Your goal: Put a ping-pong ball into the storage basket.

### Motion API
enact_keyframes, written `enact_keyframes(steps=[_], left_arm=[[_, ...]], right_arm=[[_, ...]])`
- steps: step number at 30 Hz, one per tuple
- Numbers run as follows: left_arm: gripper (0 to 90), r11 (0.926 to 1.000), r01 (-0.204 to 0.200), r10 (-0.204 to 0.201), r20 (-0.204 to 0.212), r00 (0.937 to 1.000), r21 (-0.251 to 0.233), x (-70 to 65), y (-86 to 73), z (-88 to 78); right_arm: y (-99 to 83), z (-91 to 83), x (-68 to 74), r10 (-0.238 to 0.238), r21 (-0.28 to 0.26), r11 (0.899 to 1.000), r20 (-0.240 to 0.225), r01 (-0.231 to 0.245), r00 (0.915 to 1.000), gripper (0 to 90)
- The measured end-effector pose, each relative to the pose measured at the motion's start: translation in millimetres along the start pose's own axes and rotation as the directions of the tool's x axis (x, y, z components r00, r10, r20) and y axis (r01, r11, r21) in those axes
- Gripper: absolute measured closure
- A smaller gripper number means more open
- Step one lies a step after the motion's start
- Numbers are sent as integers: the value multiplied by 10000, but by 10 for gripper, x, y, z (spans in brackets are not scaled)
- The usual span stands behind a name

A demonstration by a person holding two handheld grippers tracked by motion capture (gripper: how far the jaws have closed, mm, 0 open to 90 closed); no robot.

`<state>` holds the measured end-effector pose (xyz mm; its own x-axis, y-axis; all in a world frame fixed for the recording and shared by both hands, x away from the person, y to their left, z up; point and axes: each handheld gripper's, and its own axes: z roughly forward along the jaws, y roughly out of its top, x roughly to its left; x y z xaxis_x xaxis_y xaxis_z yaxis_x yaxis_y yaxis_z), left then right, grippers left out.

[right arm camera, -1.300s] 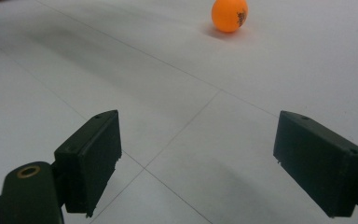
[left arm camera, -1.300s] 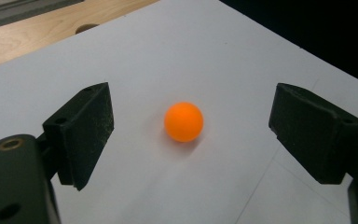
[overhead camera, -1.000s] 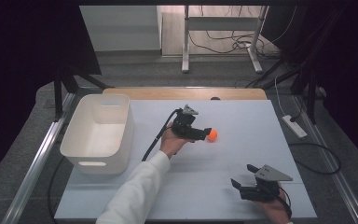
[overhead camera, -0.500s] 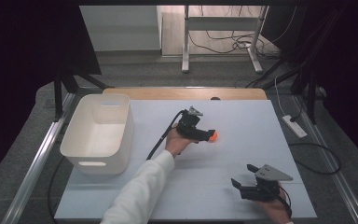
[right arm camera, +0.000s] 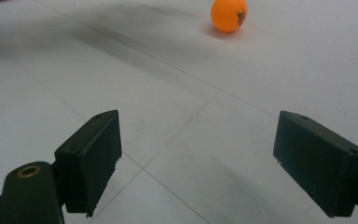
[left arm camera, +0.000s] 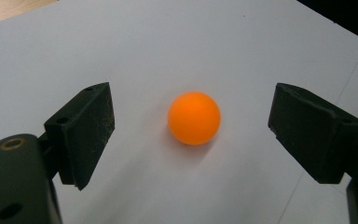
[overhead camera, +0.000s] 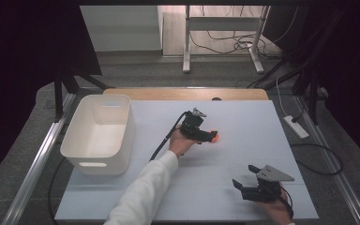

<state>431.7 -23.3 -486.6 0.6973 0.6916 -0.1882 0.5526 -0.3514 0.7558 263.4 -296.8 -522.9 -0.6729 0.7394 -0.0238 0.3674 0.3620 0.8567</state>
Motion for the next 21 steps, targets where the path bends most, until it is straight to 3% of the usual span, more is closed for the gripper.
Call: enact_keyframes(steps=[21], left_arm=[[155,9979,43,-33,-150,9999,641,65,-1,230]], right_arm=[[0,2,-4,8,24,10000,-1,-8,10000,150]])
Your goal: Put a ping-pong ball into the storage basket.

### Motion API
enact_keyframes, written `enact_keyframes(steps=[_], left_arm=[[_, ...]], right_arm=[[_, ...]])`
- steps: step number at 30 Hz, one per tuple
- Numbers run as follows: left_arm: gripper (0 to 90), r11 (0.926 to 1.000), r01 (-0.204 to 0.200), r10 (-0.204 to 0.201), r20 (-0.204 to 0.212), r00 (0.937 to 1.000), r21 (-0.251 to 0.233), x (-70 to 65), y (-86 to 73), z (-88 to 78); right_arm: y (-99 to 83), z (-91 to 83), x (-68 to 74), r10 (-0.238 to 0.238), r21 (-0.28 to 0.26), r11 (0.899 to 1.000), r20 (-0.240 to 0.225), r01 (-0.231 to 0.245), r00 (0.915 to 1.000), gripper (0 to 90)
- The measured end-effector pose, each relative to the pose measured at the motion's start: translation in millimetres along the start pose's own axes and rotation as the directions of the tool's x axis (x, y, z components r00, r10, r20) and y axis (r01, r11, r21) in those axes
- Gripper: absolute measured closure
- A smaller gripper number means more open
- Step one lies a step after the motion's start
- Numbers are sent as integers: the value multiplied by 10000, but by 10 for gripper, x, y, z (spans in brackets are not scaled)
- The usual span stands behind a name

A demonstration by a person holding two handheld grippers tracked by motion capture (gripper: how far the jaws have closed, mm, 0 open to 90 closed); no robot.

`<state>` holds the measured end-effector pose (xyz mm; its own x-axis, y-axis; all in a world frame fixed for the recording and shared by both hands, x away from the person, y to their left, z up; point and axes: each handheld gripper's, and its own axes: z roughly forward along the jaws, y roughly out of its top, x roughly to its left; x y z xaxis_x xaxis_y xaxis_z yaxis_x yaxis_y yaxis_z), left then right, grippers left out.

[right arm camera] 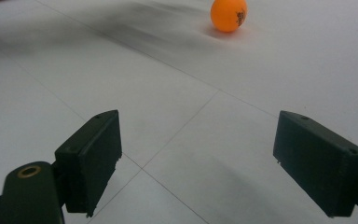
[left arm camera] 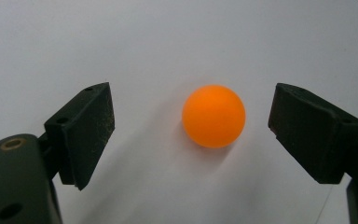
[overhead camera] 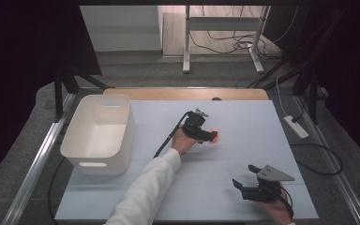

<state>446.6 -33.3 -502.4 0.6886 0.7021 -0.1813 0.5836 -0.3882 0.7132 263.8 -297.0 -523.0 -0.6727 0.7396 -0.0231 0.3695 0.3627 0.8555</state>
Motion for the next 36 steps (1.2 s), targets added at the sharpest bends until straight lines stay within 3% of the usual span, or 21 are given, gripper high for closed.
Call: enact_keyframes(steps=[22,33,36], left_arm=[[158,9984,-303,297,131,9995,485,-61,38,196],[239,9968,-450,423,417,9982,665,-80,22,257],[297,9965,-504,473,480,9977,674,-78,22,258]], right_arm=[[-1,10,-4,-19,71,10000,-43,19,10000,149],[0,9,-6,-26,44,10000,-18,26,10000,149],[0,7,-5,-33,46,10000,-12,33,10000,150]])
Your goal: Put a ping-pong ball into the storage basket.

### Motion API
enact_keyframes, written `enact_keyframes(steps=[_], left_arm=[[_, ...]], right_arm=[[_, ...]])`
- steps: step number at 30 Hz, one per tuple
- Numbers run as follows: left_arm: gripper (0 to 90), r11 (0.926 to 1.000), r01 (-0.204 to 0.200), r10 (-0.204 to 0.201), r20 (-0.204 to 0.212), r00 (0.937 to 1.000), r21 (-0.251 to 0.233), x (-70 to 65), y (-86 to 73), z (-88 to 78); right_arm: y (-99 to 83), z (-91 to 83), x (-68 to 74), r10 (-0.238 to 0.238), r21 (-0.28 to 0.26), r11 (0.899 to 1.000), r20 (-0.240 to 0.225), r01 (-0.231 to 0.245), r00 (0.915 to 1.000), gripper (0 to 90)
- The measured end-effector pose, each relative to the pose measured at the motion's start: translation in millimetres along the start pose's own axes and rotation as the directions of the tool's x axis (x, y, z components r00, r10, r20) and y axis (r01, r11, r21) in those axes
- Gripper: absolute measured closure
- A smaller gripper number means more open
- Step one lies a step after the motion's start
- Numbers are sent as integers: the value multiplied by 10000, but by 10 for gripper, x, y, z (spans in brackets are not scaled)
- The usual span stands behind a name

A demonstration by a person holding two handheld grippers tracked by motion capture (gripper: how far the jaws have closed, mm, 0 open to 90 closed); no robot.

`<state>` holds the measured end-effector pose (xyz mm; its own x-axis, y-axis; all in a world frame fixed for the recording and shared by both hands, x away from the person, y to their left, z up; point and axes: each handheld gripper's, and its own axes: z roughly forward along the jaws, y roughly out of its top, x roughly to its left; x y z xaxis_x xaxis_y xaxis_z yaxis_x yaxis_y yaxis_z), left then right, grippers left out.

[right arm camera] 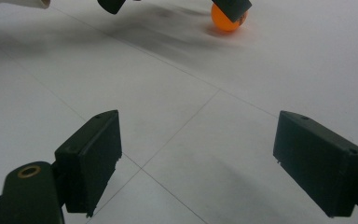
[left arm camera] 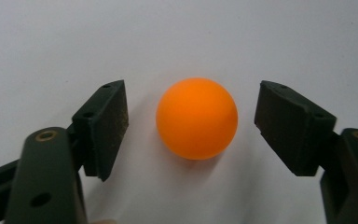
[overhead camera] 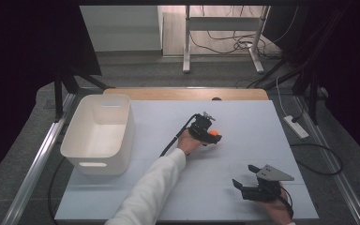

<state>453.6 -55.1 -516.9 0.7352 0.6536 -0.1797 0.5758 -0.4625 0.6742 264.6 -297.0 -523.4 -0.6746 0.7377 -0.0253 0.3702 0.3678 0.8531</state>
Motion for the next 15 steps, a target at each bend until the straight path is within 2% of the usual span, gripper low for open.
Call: enact_keyframes(steps=[4,10,15], left_arm=[[401,9999,-97,98,-105,9999,75,-2,-1,-3],[493,9996,-236,236,-11,9997,134,-30,-3,8],[509,9993,-358,357,11,9994,89,-38,-1,-7]], right_arm=[[1,2,0,-14,2,10000,-1,14,10000,150],[1,0,-2,-26,-1,10000,21,26,10000,150],[1,-3,-3,-25,-1,10000,38,25,10000,150]])
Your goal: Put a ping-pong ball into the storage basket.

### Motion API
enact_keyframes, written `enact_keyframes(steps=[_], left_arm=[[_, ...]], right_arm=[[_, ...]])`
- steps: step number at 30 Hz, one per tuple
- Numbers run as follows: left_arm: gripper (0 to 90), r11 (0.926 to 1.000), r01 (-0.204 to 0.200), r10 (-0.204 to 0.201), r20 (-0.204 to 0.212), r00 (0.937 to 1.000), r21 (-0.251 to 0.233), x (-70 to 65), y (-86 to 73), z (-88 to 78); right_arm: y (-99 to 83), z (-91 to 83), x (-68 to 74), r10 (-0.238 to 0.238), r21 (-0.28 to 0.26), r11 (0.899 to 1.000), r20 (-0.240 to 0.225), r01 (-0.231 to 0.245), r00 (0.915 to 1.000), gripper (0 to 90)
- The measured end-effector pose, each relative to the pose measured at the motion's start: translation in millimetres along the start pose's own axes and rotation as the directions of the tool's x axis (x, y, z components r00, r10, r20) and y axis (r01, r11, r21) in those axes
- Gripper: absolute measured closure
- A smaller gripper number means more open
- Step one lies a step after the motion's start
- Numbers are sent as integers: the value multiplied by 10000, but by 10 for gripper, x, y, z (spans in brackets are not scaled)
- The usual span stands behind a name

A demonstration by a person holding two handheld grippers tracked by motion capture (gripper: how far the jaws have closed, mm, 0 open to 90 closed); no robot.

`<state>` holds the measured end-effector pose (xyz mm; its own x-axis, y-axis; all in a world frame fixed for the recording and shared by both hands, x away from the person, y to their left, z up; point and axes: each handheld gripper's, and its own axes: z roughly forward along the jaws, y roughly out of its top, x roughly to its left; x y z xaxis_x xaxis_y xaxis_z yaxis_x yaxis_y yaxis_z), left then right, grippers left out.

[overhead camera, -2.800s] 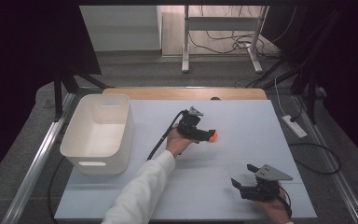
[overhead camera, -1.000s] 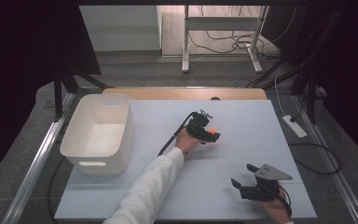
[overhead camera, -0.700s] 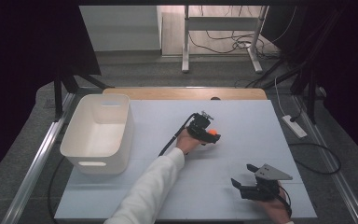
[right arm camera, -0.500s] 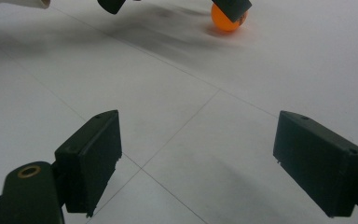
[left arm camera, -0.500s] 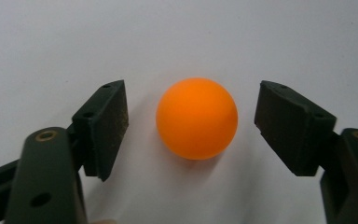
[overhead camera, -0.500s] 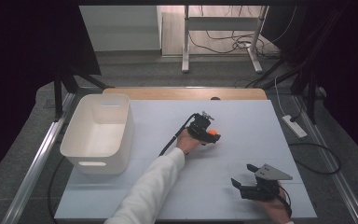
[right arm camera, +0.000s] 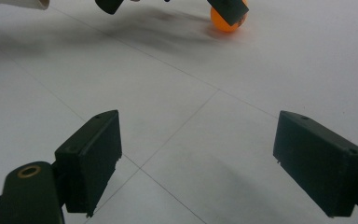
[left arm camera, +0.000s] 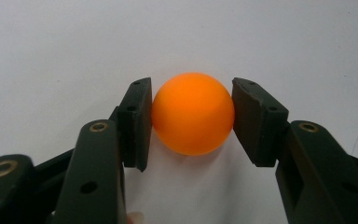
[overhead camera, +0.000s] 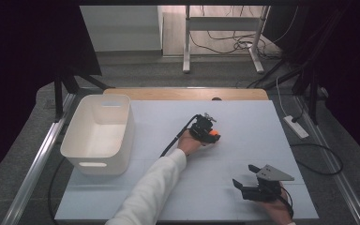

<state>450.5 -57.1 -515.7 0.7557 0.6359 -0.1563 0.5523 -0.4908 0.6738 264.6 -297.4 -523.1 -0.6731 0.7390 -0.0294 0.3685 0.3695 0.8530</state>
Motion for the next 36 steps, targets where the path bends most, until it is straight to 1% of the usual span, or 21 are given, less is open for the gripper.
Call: enact_keyframes(steps=[8,16,18,21,28,31,32,33,35,36], left_arm=[[510,9996,-19,18,-44,10000,-277,-23,29,-97],[510,9985,-325,327,19,9995,-436,-97,57,-195],[510,9985,-322,323,0,9995,-453,-103,60,-212],[510,9976,-334,334,-1,9994,-608,-115,69,-271],[511,9966,-401,406,46,9992,-725,-140,62,-374],[511,9960,-294,306,134,9994,-848,-143,62,-442],[510,9950,-136,166,301,9994,-986,-148,63,-481],[511,9950,-136,166,301,9994,-986,-148,63,-481],[510,9934,-8,64,491,9988,-1144,-163,67,-538],[510,9926,-58,118,482,9988,-1214,-176,71,-565]], right_arm=[[1,-2,-1,-2,-35,10000,-2,2,10000,150],[1,-3,-2,-11,-46,10000,7,11,10000,150],[2,-3,-1,-10,-52,10000,8,10,10000,150],[4,-6,3,-55,-49,10000,6,55,10000,150],[3,-4,-1,-18,-70,10000,10,19,10000,150],[3,-7,1,-5,-82,10000,24,6,10000,150],[3,-6,3,-19,-73,10000,31,19,10000,150],[3,-6,3,-19,-73,10000,31,19,10000,150],[4,-2,6,-43,-43,10000,42,43,10000,150],[3,-1,11,-8,-12,10000,37,8,10000,150]])
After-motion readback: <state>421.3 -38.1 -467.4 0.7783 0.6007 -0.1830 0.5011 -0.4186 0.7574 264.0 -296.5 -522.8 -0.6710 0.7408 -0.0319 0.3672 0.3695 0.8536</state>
